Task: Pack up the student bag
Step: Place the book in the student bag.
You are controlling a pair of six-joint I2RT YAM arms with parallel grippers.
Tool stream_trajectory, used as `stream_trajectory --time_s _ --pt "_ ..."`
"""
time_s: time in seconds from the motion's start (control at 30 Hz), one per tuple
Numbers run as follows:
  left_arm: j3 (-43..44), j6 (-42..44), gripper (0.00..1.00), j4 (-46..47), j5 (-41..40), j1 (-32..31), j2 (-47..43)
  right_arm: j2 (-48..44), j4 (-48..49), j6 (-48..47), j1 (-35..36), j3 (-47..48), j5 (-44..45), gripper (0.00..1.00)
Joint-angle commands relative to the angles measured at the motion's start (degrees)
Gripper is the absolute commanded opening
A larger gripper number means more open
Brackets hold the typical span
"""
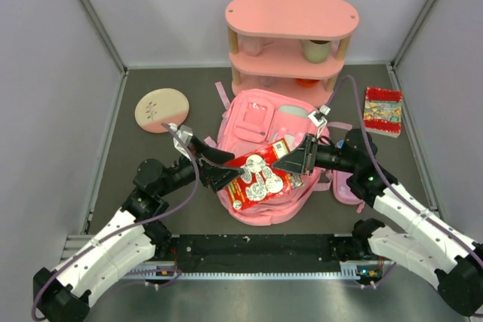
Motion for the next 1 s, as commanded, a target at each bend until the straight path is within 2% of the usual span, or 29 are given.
stream_trajectory --time_s 0.0,0.27,0.37,0.47,0.6,0.77,0.83,0.9,0.97 --pt "1.8 -1.1 0.97 -0.7 1.8 0.3 -0.3 -3.6 14.1 3.2 -0.8 2.8 -1.8 0.00" --pt "1.7 -3.0 0.98 0.7 2.1 1.4 -0.1 -4.4 13.6 3.3 -0.8 4.5 -6.8 0.00" --pt "1.3 -4.5 0.98 3.2 4.6 1.4 0.8 -6.0 11.5 1.7 -0.8 4.2 -2.8 0.00" --pt "0.5 -6.6 0.96 7.6 9.5 1.4 1.9 -5.5 12.0 1.2 -0.9 4.0 -0.2 0.00" --pt "-2.1 -12.4 0.92 17.9 14.2 1.4 4.5 -4.0 16.8 3.3 -0.8 3.3 2.2 0.00" --pt "-4.3 -16.9 0.80 24.9 17.2 1.4 6.4 -3.1 20.4 4.1 -0.9 3.0 5.1 0.00" --pt "-4.9 -16.7 0.74 24.4 15.6 1.4 5.7 -2.9 19.7 3.6 -1.0 3.3 4.8 0.00" --pt "-5.7 -16.7 0.64 24.3 12.1 1.4 4.4 -2.9 19.3 3.6 -0.9 3.0 4.5 0.00" --pt "-6.2 -16.2 0.61 23.2 8.6 1.4 2.2 -3.6 18.5 3.6 -0.9 2.2 4.5 0.00"
